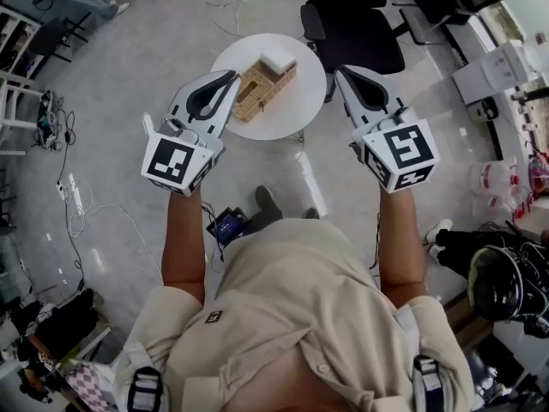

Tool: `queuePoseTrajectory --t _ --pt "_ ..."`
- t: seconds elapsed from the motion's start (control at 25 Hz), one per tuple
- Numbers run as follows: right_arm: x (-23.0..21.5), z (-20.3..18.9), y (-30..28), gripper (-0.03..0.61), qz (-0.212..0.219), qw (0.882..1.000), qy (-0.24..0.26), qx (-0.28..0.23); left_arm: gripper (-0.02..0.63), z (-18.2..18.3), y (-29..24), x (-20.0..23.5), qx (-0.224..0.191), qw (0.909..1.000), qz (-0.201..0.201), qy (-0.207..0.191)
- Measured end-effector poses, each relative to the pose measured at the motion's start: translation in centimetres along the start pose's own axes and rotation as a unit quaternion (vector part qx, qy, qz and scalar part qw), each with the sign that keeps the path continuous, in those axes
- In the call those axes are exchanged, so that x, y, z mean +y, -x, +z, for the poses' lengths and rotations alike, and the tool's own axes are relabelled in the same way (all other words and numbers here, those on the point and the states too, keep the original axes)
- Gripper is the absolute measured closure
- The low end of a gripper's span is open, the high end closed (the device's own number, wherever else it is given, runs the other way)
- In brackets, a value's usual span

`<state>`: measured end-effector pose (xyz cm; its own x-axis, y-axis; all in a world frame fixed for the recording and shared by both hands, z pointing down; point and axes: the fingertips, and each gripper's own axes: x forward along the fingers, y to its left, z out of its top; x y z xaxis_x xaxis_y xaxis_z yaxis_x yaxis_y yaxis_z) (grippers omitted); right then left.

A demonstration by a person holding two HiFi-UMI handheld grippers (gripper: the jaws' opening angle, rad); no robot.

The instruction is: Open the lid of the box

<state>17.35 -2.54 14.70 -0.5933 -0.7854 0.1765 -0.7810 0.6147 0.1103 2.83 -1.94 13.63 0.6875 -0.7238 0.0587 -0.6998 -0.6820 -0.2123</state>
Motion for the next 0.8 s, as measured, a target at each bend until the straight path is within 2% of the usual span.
queuePoseTrajectory --t 0.6,0.8 --pt "1.5 0.5 -7.6 0.586 -0.045 0.999 0.008 0.015 0.589 -3.0 -0.3 8.0 -0.018 0.9989 -0.044 0.007" --pt "1.1 0.2 -10.3 0.586 -0.043 0.999 0.011 0.019 0.589 -4.4 -1.0 10.3 -0.014 0.9989 -0.042 0.013"
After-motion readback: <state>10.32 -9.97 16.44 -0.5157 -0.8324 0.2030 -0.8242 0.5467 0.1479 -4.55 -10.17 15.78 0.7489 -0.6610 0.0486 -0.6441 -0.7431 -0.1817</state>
